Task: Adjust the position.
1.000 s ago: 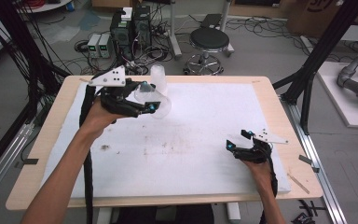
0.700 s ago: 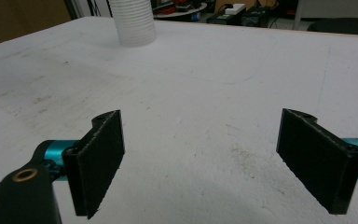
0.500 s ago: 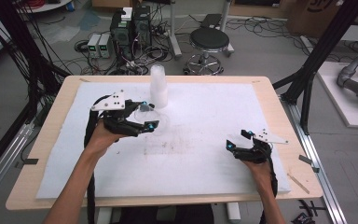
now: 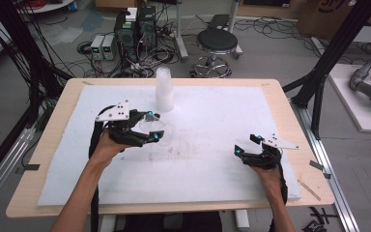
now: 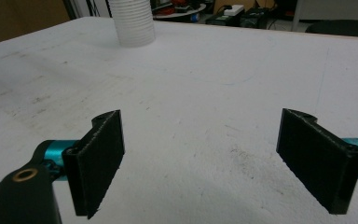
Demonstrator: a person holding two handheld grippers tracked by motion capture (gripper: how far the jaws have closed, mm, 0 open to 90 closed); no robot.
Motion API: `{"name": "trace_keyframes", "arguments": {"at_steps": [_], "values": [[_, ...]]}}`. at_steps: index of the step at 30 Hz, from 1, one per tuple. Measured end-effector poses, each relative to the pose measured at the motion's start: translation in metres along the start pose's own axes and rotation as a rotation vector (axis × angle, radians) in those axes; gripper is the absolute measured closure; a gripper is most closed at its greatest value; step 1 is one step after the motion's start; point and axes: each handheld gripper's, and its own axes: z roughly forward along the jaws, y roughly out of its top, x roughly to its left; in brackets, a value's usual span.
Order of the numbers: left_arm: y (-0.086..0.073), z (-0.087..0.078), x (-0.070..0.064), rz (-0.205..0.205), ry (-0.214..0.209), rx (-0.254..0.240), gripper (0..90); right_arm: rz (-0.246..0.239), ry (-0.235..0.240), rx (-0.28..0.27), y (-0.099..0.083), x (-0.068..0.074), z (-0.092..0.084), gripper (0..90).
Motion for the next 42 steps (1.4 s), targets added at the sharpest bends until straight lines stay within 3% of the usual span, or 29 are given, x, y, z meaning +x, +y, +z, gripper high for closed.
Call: {"name": "trace_keyframes", "arguments": {"at_steps": [14, 20, 21, 22, 23, 25, 29, 31, 42], "values": [[0.000, -0.004, 0.002, -0.003, 0.004, -0.008, 36.6, 0.032, 0.050, -0.015, 0.001, -0.004, -0.001, 14.8], [0.001, -0.005, 0.000, -0.002, -0.010, -0.012, 36.6, -0.002, 0.139, -0.022, 0.018, 0.002, -0.006, 14.8], [0.001, -0.005, 0.000, -0.003, -0.018, -0.012, 36.6, -0.012, 0.175, -0.013, 0.025, 0.005, -0.009, 14.8], [0.002, -0.005, 0.000, -0.008, -0.023, -0.017, 36.6, -0.012, 0.175, -0.013, 0.025, 0.005, -0.009, 14.8], [0.002, -0.006, 0.000, -0.003, -0.025, -0.016, 36.6, -0.026, 0.224, -0.013, 0.033, 0.008, -0.012, 14.8], [0.002, -0.006, -0.001, -0.006, -0.036, -0.022, 36.6, -0.036, 0.239, -0.014, 0.036, 0.008, -0.013, 14.8], [0.003, -0.005, -0.002, -0.002, -0.051, -0.020, 36.6, -0.065, 0.335, -0.004, 0.053, 0.012, -0.015, 14.8], [0.004, -0.005, -0.003, -0.003, -0.057, -0.024, 36.6, -0.108, 0.395, 0.011, 0.067, 0.017, -0.014, 14.8], [0.009, 0.001, -0.010, -0.009, -0.113, -0.022, 36.6, -0.205, 0.537, 0.083, 0.099, 0.038, 0.002, 14.8]]}}
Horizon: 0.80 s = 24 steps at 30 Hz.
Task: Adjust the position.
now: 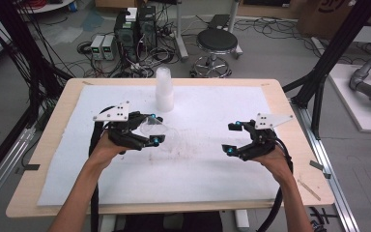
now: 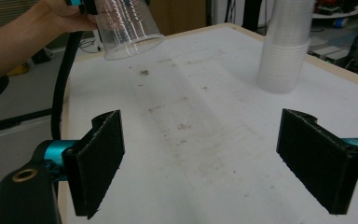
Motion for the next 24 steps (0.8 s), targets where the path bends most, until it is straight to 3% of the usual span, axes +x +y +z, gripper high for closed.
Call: {"name": "trace_keyframes", "arguments": {"at_steps": [5, 12, 13, 18, 24], "values": [[0.000, 0.009, -0.005, -0.012, -0.019, -0.011, 36.6, -0.022, 0.056, 0.040, 0.012, 0.001, 0.019, 14.8], [-0.003, 0.021, -0.009, -0.026, -0.041, -0.028, 36.6, -0.052, 0.123, 0.053, 0.026, 0.003, 0.038, 14.8], [-0.003, 0.022, -0.010, -0.025, -0.042, -0.032, 36.6, -0.063, 0.146, 0.050, 0.030, 0.005, 0.044, 14.8], [-0.004, 0.027, -0.011, -0.031, -0.050, -0.045, 36.6, -0.081, 0.177, 0.055, 0.037, 0.008, 0.054, 14.8], [-0.005, 0.032, -0.013, -0.037, -0.066, -0.064, 36.7, -0.096, 0.213, 0.024, 0.042, 0.012, 0.067, 14.8]]}}
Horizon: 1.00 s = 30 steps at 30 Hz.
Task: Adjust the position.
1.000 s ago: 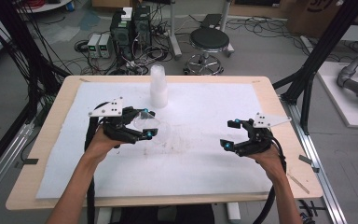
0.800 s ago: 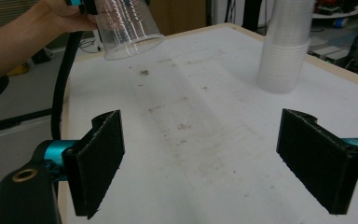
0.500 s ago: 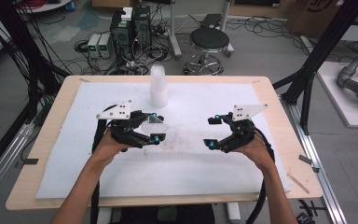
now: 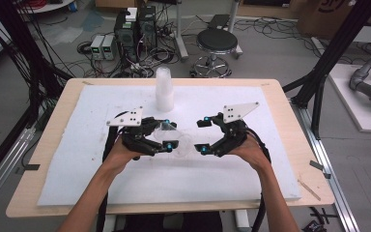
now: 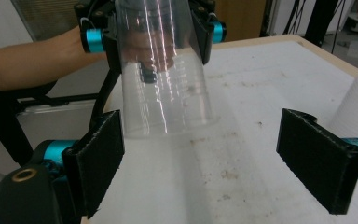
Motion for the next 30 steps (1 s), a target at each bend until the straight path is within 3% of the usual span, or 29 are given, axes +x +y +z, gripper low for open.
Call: {"name": "trace_keyframes", "arguments": {"at_steps": [15, 30], "values": [[-0.001, 0.005, -0.001, -0.009, -0.017, -0.026, 36.7, -0.033, 0.048, -0.020, 0.004, 0.007, 0.029, 14.9], [0.000, 0.006, -0.003, -0.005, -0.026, -0.036, 36.8, -0.061, 0.065, -0.025, 0.003, 0.012, 0.048, 17.8]]}}
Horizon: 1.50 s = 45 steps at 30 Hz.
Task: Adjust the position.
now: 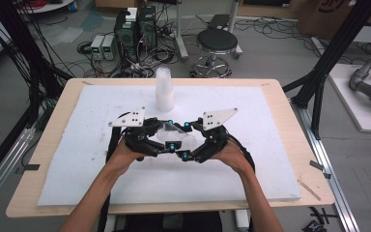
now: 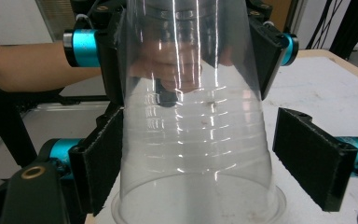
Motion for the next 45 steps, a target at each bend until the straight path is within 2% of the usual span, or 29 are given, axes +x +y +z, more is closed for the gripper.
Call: {"name": "trace_keyframes", "arguments": {"at_steps": [2, 3, 5, 18, 20, 21, 22, 23, 25, 30, 34, 35, 38, 40, 41, 42, 43, 44, 45], "values": [[0.000, 0.000, 0.000, 0.001, -0.002, -0.001, 36.8, 0.001, 0.001, 0.003, -0.001, 0.000, 0.001, 18.5], [0.000, 0.000, 0.000, 0.004, 0.002, 0.001, 36.8, 0.001, 0.006, 0.004, -0.001, 0.001, 0.001, 23.3], [0.000, -0.001, 0.000, -0.003, 0.004, -0.001, 36.8, -0.011, 0.007, -0.010, -0.003, 0.002, 0.002, 25.8], [-0.001, -0.001, 0.001, 0.002, 0.004, 0.017, 35.8, -0.018, 0.007, 0.006, -0.004, 0.002, 0.002, 31.6], [-0.001, 0.000, 0.001, 0.001, 0.021, 0.026, 30.1, -0.018, 0.005, 0.005, -0.004, 0.002, 0.002, 32.0], [-0.002, 0.000, 0.002, -0.013, 0.033, 0.030, 21.9, -0.018, 0.003, 0.006, -0.004, 0.002, 0.002, 32.2], [-0.002, 0.000, 0.002, -0.013, 0.033, 0.030, 18.3, -0.018, 0.003, 0.006, -0.004, 0.002, 0.002, 32.2], [-0.002, 0.000, 0.002, -0.015, 0.038, 0.030, 18.3, -0.015, -0.001, 0.006, -0.004, 0.002, 0.001, 32.3], [-0.002, 0.000, 0.002, -0.019, 0.045, 0.022, 10.8, -0.013, -0.002, 0.007, -0.004, 0.002, 0.001, 32.4], [-0.002, -0.004, 0.003, -0.012, 0.047, 0.031, 6.9, -0.010, -0.003, 0.013, -0.004, 0.001, 0.000, 32.4], [-0.001, -0.007, 0.002, -0.002, 0.067, 0.090, 6.9, -0.006, -0.008, 0.035, -0.006, 0.001, -0.001, 32.4], [0.000, -0.009, 0.001, 0.014, 0.077, 0.131, 6.9, -0.013, -0.011, 0.040, -0.006, 0.000, -0.001, 32.4], [0.006, -0.013, -0.002, 0.045, 0.093, 0.210, 6.9, -0.007, -0.026, 0.076, -0.007, 0.000, -0.003, 32.4], [0.010, -0.017, -0.002, 0.039, 0.076, 0.256, 6.9, -0.007, -0.037, 0.114, -0.007, 0.000, -0.006, 32.5], [0.012, -0.018, -0.002, 0.035, 0.077, 0.275, 7.0, -0.001, -0.043, 0.158, -0.006, -0.001, -0.008, 32.5], [0.014, -0.018, -0.002, 0.031, 0.081, 0.303, 7.0, -0.001, -0.043, 0.158, -0.006, -0.001, -0.008, 32.5], [0.017, -0.018, -0.001, 0.037, 0.091, 0.354, 7.0, 0.001, -0.043, 0.212, -0.003, -0.002, -0.009, 32.5], [0.019, -0.018, 0.000, 0.043, 0.093, 0.388, 7.0, 0.001, -0.043, 0.212, -0.003, -0.002, -0.009, 32.5], [0.023, -0.015, 0.001, 0.051, 0.101, 0.471, 7.0, 0.007, -0.036, 0.255, -0.001, -0.002, -0.010, 32.5]]}}
